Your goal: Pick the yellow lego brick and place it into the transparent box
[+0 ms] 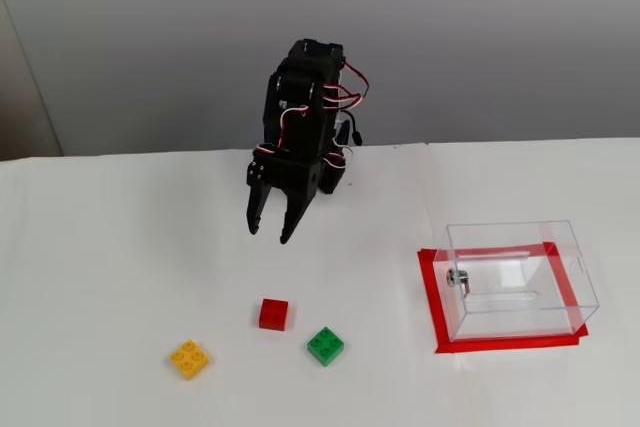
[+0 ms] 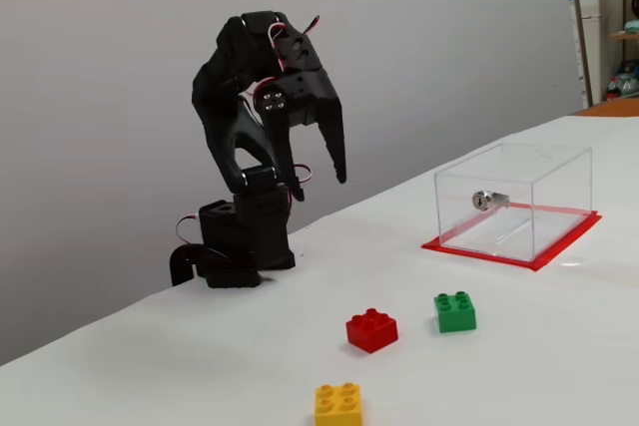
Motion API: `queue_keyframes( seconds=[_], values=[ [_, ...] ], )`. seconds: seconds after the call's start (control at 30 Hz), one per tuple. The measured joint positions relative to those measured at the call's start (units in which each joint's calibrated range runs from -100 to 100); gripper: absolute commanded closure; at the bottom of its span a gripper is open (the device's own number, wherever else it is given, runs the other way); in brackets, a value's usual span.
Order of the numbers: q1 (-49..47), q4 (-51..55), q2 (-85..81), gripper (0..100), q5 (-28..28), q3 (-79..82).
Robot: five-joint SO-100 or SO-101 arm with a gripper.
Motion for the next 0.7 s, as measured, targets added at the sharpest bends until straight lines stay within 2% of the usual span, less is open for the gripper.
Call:
queue_keyframes(
  seconds=[0.17, 0.33, 0.5, 0.7],
  values=[
    [7.26, -0.26, 4.14, 80, 0.00, 0.00],
    [12.07, -5.74, 8.96, 80, -0.15, 0.00],
    [12.39, -10.28, 16.91, 80, -0.15, -1.77],
    [12.39, -10.97, 31.37, 80, -0.10, -13.24]
  ],
)
